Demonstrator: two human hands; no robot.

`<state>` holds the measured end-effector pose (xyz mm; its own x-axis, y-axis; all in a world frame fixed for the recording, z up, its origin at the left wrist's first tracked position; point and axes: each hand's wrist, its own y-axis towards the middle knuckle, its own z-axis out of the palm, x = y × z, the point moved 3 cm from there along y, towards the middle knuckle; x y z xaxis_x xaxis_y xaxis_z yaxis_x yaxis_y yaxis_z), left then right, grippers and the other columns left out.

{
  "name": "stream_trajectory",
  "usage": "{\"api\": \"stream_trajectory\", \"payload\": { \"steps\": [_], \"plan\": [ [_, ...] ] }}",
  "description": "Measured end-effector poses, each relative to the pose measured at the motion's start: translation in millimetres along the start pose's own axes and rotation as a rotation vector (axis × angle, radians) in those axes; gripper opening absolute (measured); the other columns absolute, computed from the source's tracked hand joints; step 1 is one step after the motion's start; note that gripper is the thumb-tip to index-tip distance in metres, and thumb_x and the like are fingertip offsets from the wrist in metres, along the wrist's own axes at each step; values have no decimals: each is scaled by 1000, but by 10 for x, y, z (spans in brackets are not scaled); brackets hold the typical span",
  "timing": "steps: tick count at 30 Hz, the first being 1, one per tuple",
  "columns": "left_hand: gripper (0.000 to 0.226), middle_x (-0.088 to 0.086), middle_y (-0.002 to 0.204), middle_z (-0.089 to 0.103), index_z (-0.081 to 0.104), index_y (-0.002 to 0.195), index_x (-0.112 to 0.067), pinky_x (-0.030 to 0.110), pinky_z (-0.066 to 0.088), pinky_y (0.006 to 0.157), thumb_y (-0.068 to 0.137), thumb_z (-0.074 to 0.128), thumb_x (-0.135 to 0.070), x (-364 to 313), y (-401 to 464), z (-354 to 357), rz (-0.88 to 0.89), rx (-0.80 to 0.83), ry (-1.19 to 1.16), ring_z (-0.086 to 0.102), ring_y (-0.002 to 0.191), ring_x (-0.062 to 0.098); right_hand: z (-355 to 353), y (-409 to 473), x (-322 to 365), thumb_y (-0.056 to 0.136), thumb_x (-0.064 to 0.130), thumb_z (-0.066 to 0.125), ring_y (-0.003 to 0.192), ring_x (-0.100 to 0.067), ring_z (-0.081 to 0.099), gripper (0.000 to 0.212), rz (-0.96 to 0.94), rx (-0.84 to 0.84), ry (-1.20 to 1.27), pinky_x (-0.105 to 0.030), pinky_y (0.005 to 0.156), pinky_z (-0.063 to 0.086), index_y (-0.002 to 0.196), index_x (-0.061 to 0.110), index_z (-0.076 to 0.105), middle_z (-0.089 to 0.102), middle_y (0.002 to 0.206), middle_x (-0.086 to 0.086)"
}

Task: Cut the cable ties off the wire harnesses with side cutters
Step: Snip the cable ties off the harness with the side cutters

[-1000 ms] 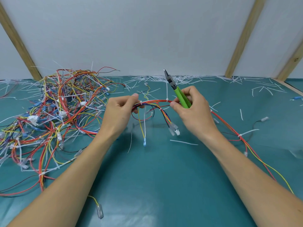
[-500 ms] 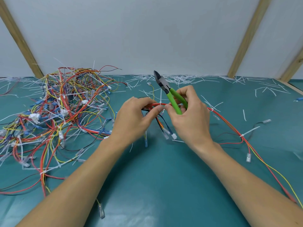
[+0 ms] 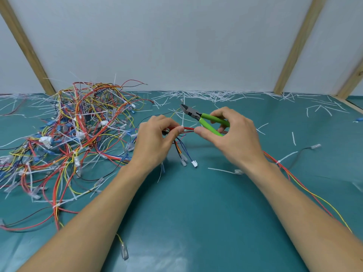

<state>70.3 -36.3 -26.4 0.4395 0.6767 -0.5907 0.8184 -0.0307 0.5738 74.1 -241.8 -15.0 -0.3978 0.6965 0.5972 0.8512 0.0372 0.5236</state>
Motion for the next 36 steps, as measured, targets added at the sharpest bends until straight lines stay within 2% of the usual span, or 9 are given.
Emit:
{"api": "stream_trajectory", "payload": {
  "steps": [4,9,14,16,19,23,29,36],
  "plan": [
    [11,-6,86,64,74,91,-19,50,45,88,94,68,-28,15,7,-5,-20,4,51,54,90,20,-88,60,-110,74,74,72,84,-2,63,47,18,37,-46,-32,79,52,99,35,67,68,96,16],
    [17,-4,88,66,73,91,-18,47,40,97,99,59,-25,32,14,-11,-69,70,71,51,95,20,-143,104,-201,75,65,79,97,-10,64,42,42,145,-58,-41,93,51,102,35,70,70,101,17],
    [28,-1,81,65,71,82,-16,33,39,86,102,52,-22,60,20,-15,-140,104,3,48,93,18,-118,102,-227,73,65,80,93,-8,64,41,39,184,-81,-34,83,51,100,37,71,70,95,22],
    [26,-2,82,65,71,82,-19,30,38,83,101,54,-22,69,20,-11,-125,113,2,48,93,17,-115,104,-226,72,66,80,93,-7,64,42,31,189,-78,-34,85,51,100,37,71,70,95,22],
    [20,-3,82,65,73,86,-18,36,40,88,100,59,-20,76,21,-3,-43,100,48,51,92,22,-119,106,-219,71,66,79,93,-6,63,42,18,185,-80,-35,87,52,101,37,71,70,97,21],
    [12,-8,81,63,75,88,-17,46,42,89,95,66,-20,69,37,-37,82,-1,159,54,85,23,-122,95,-173,73,63,81,95,-8,62,42,-23,168,-78,-36,90,50,104,37,72,70,100,19],
    [9,-5,82,67,77,90,-19,49,43,88,94,69,-21,47,39,-47,122,-57,183,58,86,25,-139,81,-82,73,62,80,91,-11,63,41,-82,132,-91,-35,86,49,104,35,75,71,97,15],
    [9,-4,82,67,77,91,-19,44,41,87,94,69,-22,48,34,-53,123,-73,205,58,87,25,-150,81,-87,72,62,82,87,-12,63,37,-76,106,-81,-39,81,52,101,39,78,73,93,17]
  ]
}}
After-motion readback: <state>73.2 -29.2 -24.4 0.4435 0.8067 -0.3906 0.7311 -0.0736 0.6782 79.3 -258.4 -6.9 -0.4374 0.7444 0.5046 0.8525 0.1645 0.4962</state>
